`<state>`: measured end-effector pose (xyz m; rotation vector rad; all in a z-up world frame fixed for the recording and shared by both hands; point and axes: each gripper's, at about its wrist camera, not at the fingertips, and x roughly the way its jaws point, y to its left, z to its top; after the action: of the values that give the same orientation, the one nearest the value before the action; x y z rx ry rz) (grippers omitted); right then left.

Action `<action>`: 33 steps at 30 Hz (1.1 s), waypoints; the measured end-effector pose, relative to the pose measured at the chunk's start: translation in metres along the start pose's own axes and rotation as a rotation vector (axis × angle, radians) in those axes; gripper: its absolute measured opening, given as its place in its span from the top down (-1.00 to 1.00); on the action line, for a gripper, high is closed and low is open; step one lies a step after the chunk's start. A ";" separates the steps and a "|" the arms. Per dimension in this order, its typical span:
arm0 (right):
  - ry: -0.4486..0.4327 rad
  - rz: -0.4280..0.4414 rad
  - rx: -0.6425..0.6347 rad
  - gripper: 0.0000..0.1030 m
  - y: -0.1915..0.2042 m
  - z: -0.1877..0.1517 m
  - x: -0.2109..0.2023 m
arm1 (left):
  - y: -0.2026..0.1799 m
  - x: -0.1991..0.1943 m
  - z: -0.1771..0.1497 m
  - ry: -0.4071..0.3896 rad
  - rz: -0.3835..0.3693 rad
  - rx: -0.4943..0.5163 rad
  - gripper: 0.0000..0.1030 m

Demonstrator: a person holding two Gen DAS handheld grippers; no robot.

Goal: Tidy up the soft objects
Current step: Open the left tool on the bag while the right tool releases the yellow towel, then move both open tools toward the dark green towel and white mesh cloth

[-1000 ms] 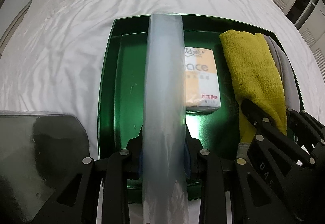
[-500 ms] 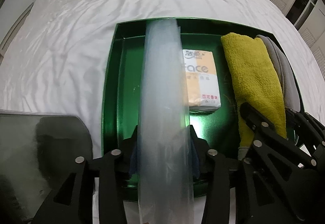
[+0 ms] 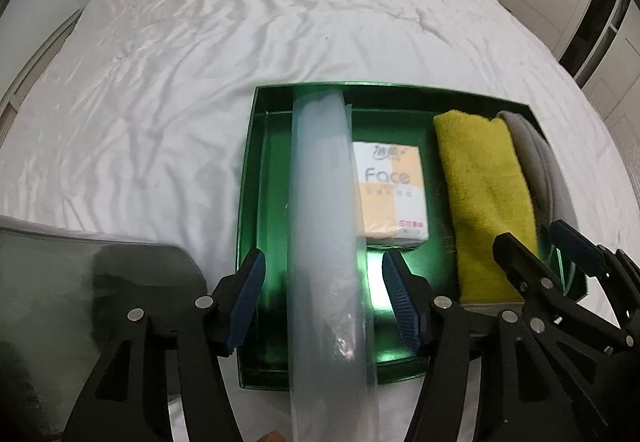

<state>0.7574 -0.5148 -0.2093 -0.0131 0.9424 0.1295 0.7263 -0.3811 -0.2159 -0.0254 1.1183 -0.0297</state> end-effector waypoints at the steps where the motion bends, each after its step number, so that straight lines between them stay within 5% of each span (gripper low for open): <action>1: -0.011 -0.006 0.000 -0.19 -0.001 -0.001 -0.006 | -0.002 -0.001 0.001 -0.004 -0.001 0.001 -0.10; 11: -0.080 -0.077 0.013 -0.34 -0.006 -0.018 -0.063 | -0.021 -0.028 -0.006 -0.067 -0.002 0.038 -0.10; 22: -0.089 -0.131 -0.011 -0.31 0.003 -0.061 -0.144 | -0.016 -0.094 -0.061 -0.095 -0.124 0.017 -0.10; 28: -0.034 -0.160 -0.021 -0.31 0.030 -0.107 -0.204 | 0.035 -0.159 -0.127 -0.076 -0.209 0.014 -0.10; 33: 0.027 -0.121 -0.071 -0.31 0.100 -0.140 -0.242 | 0.120 -0.199 -0.187 -0.043 -0.145 0.057 -0.10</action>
<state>0.4921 -0.4505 -0.0917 -0.1376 0.9611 0.0513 0.4729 -0.2547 -0.1229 -0.0561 1.0705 -0.1893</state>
